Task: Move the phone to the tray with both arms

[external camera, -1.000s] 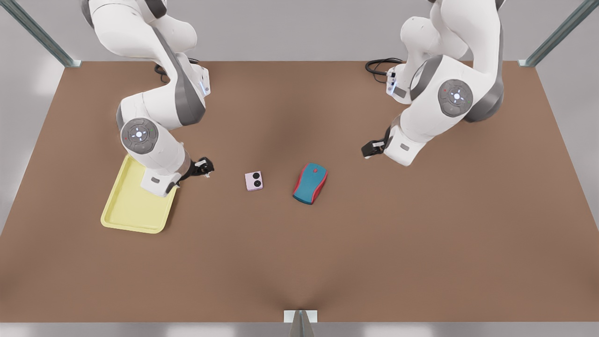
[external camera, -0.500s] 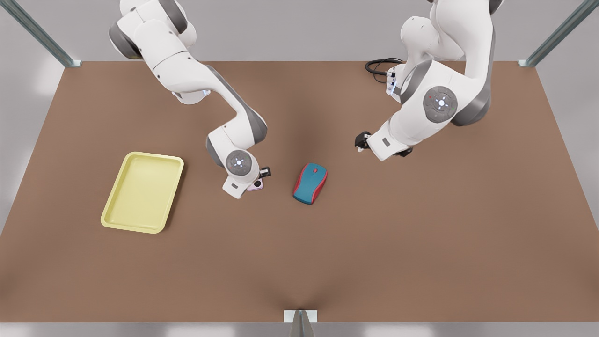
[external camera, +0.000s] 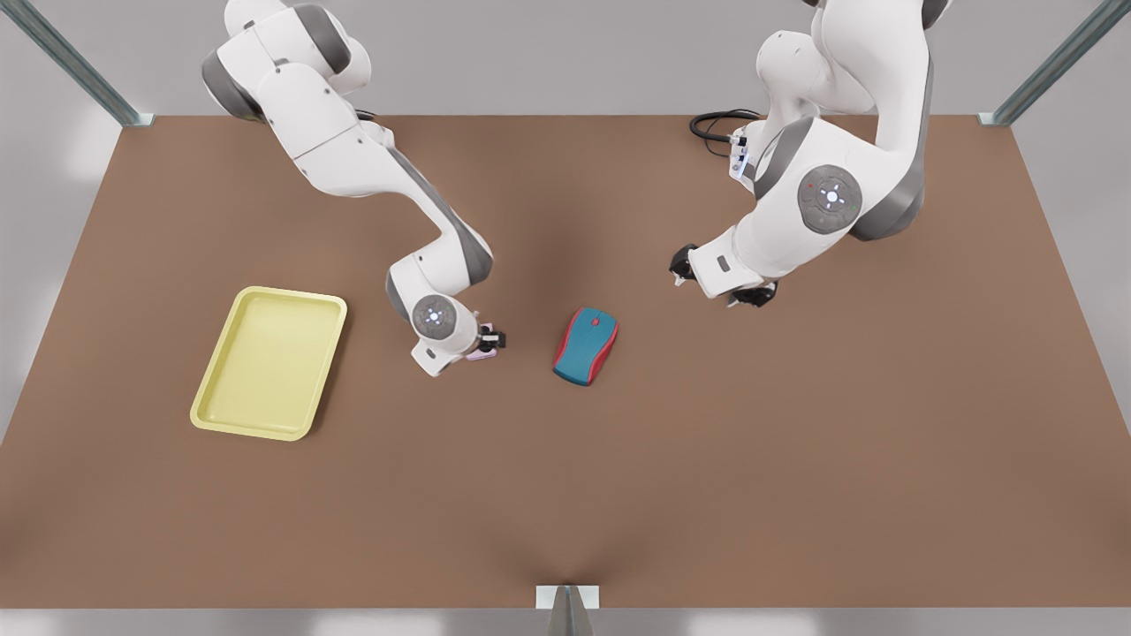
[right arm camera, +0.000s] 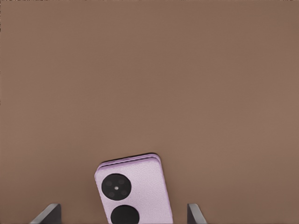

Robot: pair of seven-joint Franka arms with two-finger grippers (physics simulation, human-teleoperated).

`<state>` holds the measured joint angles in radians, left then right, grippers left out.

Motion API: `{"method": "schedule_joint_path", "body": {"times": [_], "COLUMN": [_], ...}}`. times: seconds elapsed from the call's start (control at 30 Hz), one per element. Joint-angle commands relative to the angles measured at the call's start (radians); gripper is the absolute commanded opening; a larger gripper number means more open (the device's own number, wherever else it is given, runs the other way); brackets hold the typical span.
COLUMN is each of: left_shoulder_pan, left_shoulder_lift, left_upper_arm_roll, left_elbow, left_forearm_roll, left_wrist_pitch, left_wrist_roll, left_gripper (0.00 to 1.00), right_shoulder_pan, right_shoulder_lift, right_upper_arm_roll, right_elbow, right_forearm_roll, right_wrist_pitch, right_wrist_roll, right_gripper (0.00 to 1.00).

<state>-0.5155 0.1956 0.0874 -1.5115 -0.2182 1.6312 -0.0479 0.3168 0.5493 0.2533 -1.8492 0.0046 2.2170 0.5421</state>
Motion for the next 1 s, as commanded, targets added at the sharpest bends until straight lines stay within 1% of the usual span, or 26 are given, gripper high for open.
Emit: {"method": "schedule_joint_path", "body": {"times": [0.0, 0.07, 0.17, 0.23, 0.37, 0.57, 0.83, 0.97], "left_shoulder_pan": [0.0, 0.0, 0.0, 0.012, 0.02, 0.02, 0.02, 0.02], "left_shoulder_lift": [-0.001, 0.002, -0.002, -0.001, -0.016, -0.004, -0.002, -0.001], "left_upper_arm_roll": [0.0, 0.0, 0.002, 0.012, 0.029, 0.037, 0.037, 0.037], "left_elbow": [0.001, 0.001, 0.002, 0.028, 0.043, 0.042, 0.042, 0.042], "left_forearm_roll": [0.0, 0.0, 0.008, 0.014, 0.18, 0.181, 0.18, 0.18], "left_wrist_pitch": [0.004, 0.004, 0.004, 0.002, -0.051, -0.068, -0.068, -0.068], "left_wrist_roll": [0.135, 0.135, 0.135, 0.137, 0.102, 0.102, 0.1, 0.1], "left_gripper": [1.0, 1.0, 1.0, 1.0, 1.0, 1.0, 1.0, 1.0], "right_shoulder_pan": [0.001, 0.005, 0.016, 0.015, 0.008, 0.012, 0.015, 0.016], "right_shoulder_lift": [0.0, 0.012, 0.021, 0.041, 0.058, 0.074, 0.086, 0.09], "right_upper_arm_roll": [0.0, -0.002, -0.002, -0.002, -0.002, 0.0, 0.001, 0.001], "right_elbow": [-0.012, -0.015, -0.031, -0.028, -0.027, -0.021, 0.019, -0.001], "right_forearm_roll": [0.008, -0.009, -0.101, -0.101, -0.104, -0.101, -0.101, -0.101], "right_wrist_pitch": [0.061, 0.055, 0.056, 0.059, 0.062, 0.099, 0.086, 0.095], "right_wrist_roll": [-0.2, -0.272, -0.315, -0.353, -0.445, -0.473, -0.51, -0.51], "right_gripper": [1.0, 1.0, 1.0, 1.0, 1.0, 1.0, 1.0, 1.0]}}
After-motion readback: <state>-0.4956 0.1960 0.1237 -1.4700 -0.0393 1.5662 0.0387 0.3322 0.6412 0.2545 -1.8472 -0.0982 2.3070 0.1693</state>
